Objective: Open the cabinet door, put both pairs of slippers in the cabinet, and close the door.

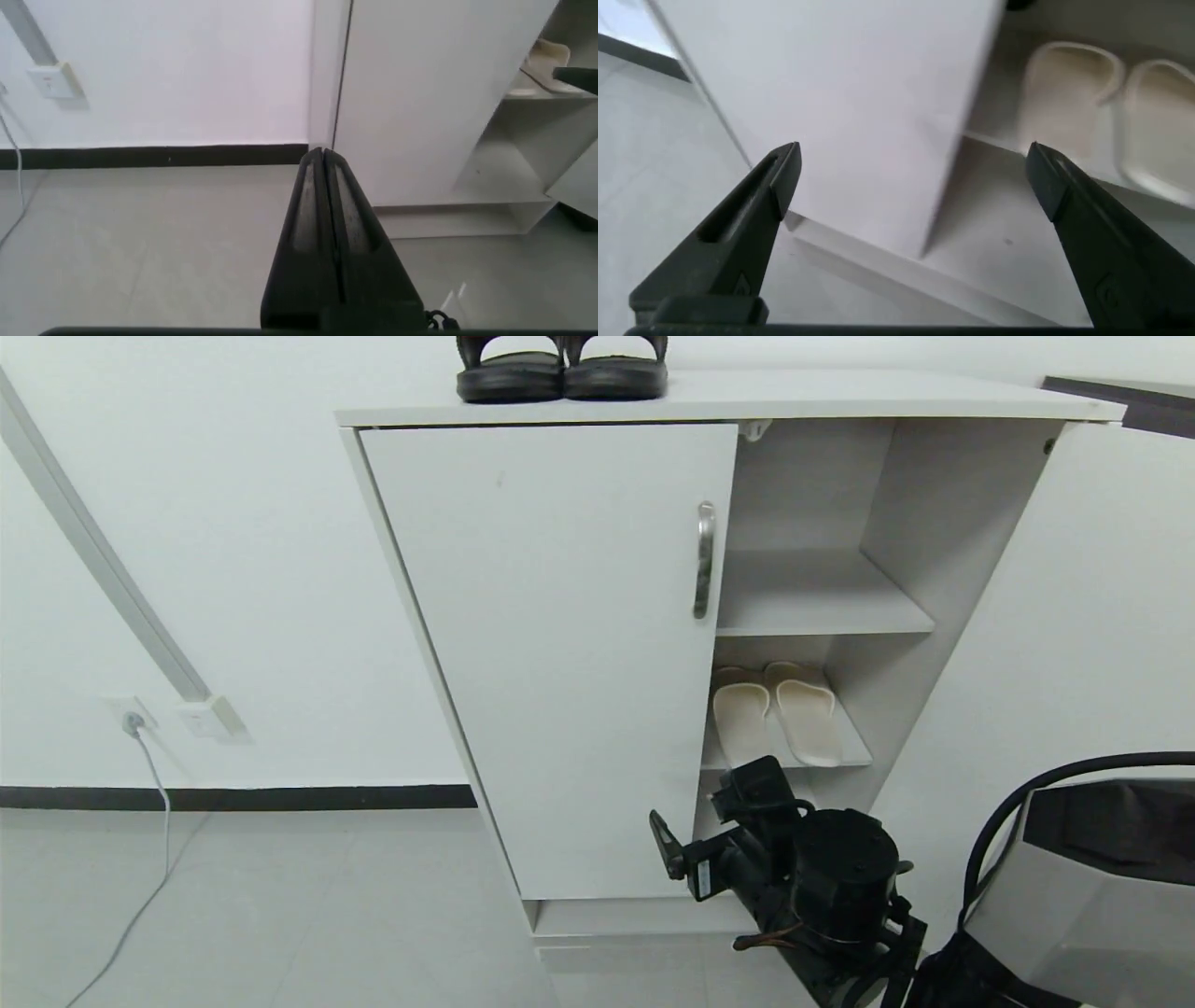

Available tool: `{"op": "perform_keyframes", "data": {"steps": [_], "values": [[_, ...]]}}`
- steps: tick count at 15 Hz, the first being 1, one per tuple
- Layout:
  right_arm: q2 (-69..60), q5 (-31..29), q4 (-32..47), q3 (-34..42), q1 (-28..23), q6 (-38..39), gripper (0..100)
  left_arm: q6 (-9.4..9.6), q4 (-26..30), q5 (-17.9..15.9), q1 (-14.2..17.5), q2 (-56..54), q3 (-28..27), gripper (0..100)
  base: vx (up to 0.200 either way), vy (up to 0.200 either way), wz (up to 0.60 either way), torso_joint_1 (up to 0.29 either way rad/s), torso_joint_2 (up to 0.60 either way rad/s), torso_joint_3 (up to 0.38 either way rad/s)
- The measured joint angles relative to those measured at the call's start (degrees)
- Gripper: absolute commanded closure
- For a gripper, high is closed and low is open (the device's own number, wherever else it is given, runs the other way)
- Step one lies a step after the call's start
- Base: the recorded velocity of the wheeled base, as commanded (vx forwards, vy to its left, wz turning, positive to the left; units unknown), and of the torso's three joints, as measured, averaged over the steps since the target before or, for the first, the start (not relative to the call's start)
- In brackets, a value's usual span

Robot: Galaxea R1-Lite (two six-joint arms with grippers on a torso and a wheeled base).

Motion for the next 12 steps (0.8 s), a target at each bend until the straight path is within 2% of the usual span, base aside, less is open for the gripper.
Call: {"op": "perform_keyframes", "data": {"steps": [7, 12], "values": [[0.44, 0.94, -1.96, 1.51, -0.05, -0.13, 0, -0.05, -0.02, -0.02, 0.02, 0.00, 0.00, 100, 0.000, 0.200, 0.00, 0.004, 0.00, 0.004], [0.49, 1.07, -2.63, 2.45, -0.55, -0.13, 0, 0.02, -0.12, -0.04, 0.10, 0.00, 0.00, 100, 0.000, 0.000, 0.00, 0.000, 0.00, 0.000]]}}
